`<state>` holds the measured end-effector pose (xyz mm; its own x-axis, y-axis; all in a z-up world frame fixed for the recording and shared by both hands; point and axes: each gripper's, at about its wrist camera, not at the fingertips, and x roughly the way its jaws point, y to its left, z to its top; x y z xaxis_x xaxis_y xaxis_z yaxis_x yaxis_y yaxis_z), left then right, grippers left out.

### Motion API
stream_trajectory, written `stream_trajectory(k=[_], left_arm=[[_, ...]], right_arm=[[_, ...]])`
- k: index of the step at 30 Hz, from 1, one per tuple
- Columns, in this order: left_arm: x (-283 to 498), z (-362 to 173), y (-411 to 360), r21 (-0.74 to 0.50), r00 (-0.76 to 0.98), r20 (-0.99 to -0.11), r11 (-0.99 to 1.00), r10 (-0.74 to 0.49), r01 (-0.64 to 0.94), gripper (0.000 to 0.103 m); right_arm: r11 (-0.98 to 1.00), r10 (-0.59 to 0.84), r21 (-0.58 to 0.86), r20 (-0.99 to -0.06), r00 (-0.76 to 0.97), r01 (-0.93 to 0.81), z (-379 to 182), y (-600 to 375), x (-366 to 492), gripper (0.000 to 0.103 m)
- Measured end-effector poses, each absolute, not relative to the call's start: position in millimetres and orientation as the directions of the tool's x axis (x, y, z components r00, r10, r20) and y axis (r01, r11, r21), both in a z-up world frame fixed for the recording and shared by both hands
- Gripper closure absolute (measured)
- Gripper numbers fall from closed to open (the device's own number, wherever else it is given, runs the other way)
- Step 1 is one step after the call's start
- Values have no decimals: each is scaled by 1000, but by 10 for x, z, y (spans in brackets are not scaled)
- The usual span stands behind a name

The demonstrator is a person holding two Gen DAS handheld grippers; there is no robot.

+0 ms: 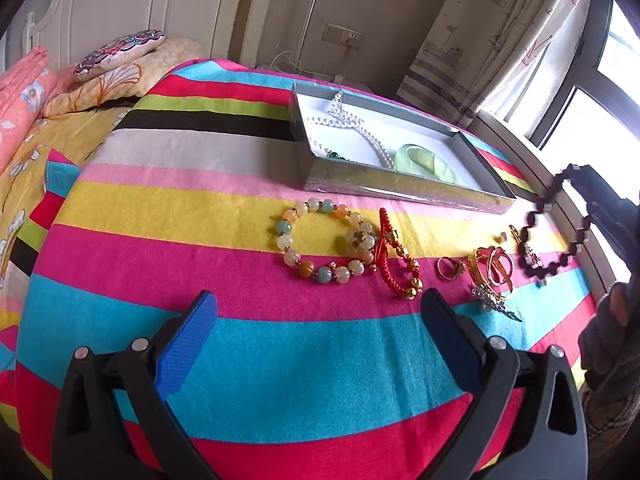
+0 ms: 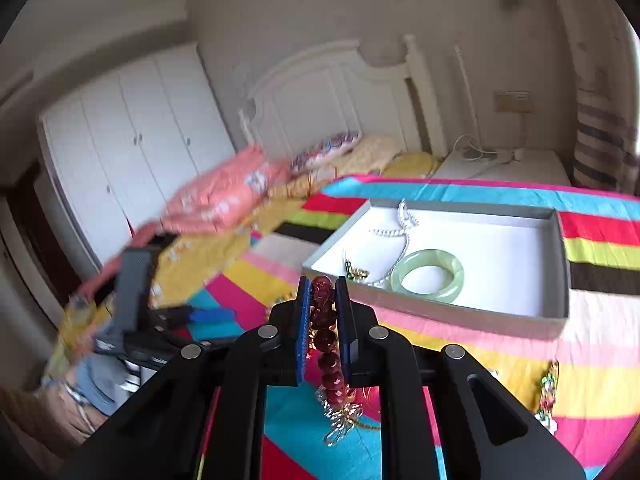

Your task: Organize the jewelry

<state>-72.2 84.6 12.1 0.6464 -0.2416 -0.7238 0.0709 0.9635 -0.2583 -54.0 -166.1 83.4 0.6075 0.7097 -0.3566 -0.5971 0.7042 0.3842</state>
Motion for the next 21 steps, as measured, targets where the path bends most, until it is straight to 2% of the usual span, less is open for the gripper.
stream_trajectory(k=[3,13,15,19,21], left_arm=[[-716,117,829,-253,644,-728,965,-235,67,3],[-745,143,768,-215,653,-727,973,-213,78,3],[-743,143,739,-201,651,-730,976,-207,85,3],[-738,137,751,-205,649,-732,975,-210,85,3],[-745,138,767,-214,650,-728,973,-218,87,3]], right_arm=[[693,715,421,-302,630,-585,885,-1873,-671,90],[727,666,447,-277,693,-521,742,-2368,-831,93],[740,660,429,-315,682,-518,696,-2353,-795,93],[803,594,306,-468,654,-511,605,-2121,-804,90],[821,558,244,-530,638,-515,542,-2033,-846,79]])
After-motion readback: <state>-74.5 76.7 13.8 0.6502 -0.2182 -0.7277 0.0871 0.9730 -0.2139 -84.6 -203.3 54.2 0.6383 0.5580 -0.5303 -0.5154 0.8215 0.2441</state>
